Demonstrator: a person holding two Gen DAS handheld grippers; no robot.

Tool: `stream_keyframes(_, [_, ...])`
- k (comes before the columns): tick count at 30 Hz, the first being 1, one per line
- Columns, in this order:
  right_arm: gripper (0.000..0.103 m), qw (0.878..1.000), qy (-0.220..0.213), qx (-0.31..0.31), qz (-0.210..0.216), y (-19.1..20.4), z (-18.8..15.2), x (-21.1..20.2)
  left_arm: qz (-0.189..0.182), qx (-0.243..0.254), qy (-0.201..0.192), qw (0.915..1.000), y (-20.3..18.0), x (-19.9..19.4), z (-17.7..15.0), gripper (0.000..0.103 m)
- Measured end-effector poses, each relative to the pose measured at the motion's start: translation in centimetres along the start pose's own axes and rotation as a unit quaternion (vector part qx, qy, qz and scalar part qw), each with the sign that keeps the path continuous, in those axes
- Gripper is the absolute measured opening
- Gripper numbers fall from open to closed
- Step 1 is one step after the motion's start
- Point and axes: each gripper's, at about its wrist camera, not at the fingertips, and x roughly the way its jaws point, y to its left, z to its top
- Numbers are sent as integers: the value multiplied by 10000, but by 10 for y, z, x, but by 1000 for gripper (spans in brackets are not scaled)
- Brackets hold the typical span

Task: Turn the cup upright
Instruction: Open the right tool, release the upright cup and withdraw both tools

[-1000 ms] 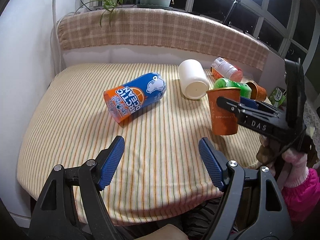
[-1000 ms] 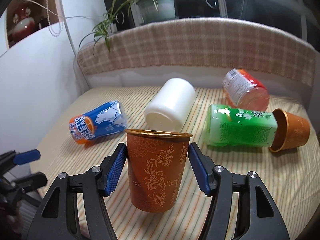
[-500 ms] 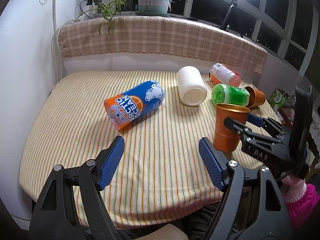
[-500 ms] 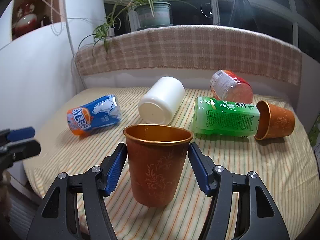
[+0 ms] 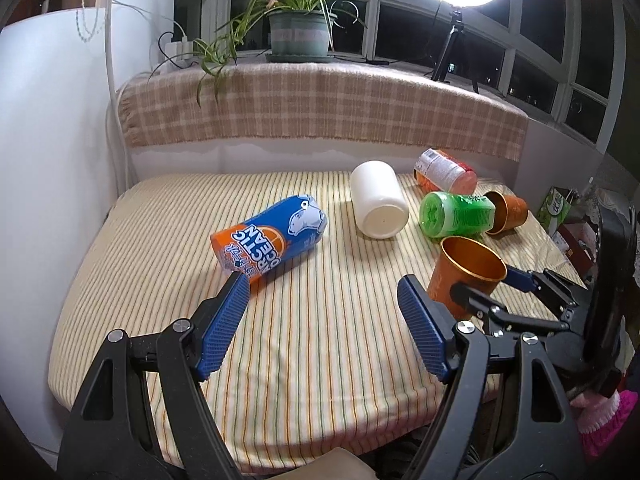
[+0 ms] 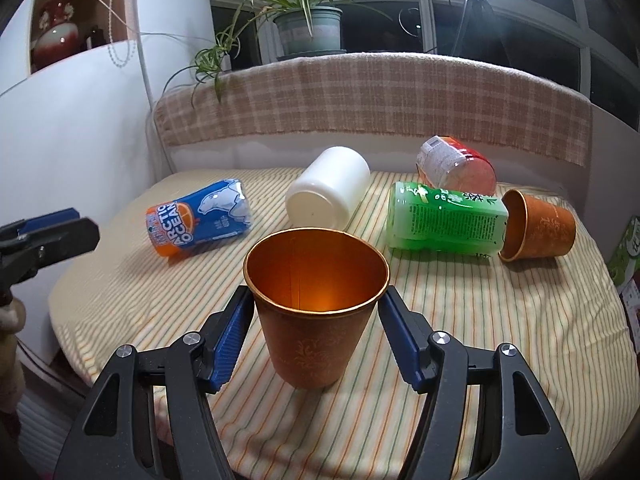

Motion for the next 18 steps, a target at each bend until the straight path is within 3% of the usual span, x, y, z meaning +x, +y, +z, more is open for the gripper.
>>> stream_keyframes(15, [72,9990,-404,189,19,-2,-3,-57,53,-26,-377,9993,1,-20,0,79])
stream_keyframes(18, [75,9981,-513,276,-187,-5,-1,-73,113,-1,-568,9983,-1,-26,0,86])
